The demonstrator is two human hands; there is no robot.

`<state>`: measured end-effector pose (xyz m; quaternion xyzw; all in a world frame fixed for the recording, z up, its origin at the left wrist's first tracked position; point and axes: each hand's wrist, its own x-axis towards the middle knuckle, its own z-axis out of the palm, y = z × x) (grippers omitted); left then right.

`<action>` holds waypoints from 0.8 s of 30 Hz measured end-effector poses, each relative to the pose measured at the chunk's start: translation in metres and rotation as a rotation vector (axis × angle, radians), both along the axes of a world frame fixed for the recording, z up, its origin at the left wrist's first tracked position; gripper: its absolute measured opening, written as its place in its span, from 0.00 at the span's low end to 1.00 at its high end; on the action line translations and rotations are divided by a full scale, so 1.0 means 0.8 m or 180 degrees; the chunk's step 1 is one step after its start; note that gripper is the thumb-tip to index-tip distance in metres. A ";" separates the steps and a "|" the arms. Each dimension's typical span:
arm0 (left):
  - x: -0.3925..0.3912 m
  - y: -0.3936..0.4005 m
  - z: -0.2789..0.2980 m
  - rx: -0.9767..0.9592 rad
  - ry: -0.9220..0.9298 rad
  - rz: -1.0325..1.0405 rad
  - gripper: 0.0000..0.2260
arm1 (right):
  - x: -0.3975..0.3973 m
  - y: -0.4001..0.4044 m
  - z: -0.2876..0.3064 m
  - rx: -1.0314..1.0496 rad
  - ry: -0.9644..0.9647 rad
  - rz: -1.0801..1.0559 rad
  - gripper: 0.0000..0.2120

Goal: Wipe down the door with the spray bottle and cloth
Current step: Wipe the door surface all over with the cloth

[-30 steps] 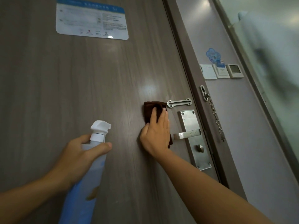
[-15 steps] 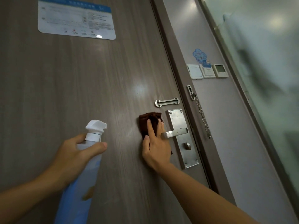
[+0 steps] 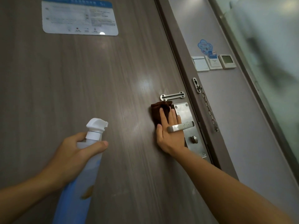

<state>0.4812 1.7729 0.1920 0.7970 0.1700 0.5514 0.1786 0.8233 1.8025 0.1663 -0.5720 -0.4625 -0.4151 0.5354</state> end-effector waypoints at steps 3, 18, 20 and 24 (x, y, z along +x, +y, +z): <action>0.002 -0.004 -0.004 0.0031 0.0045 0.0035 0.17 | 0.006 -0.006 -0.019 -0.0095 0.0009 -0.0069 0.34; 0.026 -0.003 -0.037 -0.0104 -0.0078 -0.0205 0.23 | -0.041 -0.001 -0.130 -0.0061 0.0711 -0.0014 0.32; 0.031 -0.004 -0.039 -0.0061 -0.0101 -0.0203 0.24 | -0.053 0.006 -0.107 0.0057 0.0884 -0.0045 0.32; 0.038 -0.002 -0.038 -0.0044 -0.0142 -0.0222 0.23 | -0.043 0.009 -0.066 0.0144 0.0804 -0.0155 0.32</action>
